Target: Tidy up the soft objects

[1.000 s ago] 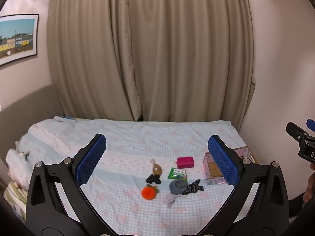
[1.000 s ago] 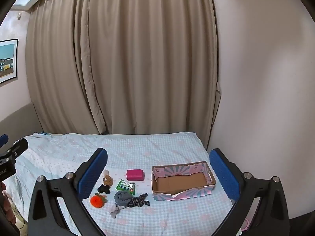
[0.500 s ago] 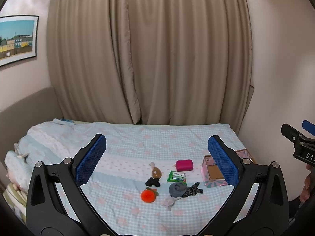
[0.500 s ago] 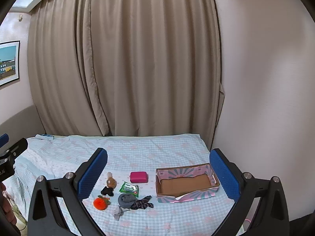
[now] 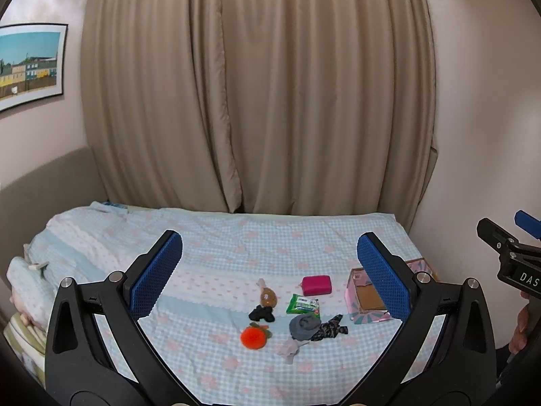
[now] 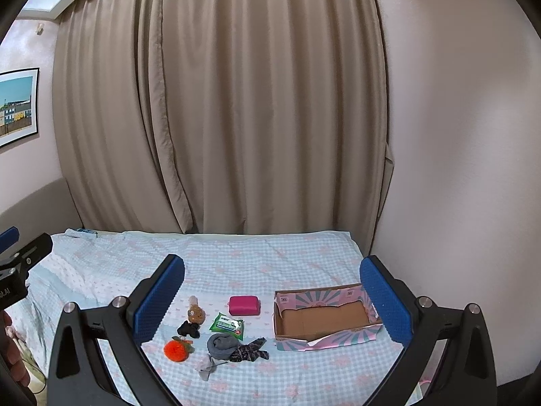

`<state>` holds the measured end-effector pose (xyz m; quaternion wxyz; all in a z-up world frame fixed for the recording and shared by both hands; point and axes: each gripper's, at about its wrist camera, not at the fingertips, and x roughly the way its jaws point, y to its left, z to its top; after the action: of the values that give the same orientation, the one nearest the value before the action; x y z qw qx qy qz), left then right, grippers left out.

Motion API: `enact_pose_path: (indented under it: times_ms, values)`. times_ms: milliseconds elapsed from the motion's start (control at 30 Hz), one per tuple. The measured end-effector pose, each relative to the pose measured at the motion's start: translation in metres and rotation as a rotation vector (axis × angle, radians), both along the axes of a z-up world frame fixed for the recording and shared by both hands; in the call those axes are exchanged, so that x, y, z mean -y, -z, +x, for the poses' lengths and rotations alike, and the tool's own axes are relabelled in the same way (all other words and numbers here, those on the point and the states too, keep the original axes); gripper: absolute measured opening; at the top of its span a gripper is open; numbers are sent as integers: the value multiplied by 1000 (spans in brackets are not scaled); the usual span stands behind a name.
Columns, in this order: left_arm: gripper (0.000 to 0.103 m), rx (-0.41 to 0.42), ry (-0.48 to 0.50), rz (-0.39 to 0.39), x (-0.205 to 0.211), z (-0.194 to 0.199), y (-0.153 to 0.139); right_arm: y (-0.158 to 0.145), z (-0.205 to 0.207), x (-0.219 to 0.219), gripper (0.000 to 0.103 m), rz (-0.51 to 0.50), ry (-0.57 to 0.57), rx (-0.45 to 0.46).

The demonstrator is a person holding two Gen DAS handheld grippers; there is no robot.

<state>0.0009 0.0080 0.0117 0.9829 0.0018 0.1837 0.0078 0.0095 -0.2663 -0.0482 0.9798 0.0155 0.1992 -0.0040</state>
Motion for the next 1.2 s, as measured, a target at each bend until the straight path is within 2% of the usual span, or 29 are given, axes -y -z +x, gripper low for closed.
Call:
enact_pose_path:
  times_ms: [1200]
  values:
    - [103, -6, 7, -4, 9, 10, 0, -1, 10, 6, 103, -2, -4, 2]
